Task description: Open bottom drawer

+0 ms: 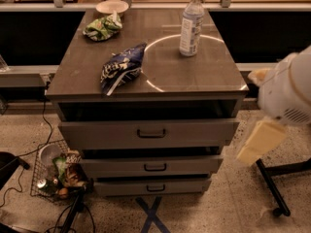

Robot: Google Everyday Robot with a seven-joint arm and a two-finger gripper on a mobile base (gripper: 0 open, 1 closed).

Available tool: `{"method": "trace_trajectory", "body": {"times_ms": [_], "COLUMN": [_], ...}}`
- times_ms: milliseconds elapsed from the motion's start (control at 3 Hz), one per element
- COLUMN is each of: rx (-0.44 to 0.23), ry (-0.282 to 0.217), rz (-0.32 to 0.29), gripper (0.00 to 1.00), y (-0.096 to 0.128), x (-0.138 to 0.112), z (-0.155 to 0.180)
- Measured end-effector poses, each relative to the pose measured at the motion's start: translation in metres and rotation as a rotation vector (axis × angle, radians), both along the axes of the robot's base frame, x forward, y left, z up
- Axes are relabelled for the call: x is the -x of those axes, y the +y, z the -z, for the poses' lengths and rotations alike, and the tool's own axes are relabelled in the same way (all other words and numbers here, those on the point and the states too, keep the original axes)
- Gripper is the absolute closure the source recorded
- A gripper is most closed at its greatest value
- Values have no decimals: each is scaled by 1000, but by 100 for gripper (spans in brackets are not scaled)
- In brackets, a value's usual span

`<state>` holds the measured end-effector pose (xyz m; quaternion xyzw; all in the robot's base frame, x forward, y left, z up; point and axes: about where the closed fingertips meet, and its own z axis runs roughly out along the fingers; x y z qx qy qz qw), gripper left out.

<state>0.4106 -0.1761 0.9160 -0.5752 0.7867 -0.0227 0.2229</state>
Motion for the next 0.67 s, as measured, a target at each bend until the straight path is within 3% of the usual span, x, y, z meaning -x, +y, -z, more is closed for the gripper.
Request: {"method": "trace_trajectory", "body": {"times_ms": [333,667], "rx": [-47,-82], "ry": [15,71], "rz": [-12,-15], "gripper": [0,0], "y": [26,47], "x": [9,8], "z": [65,147]}}
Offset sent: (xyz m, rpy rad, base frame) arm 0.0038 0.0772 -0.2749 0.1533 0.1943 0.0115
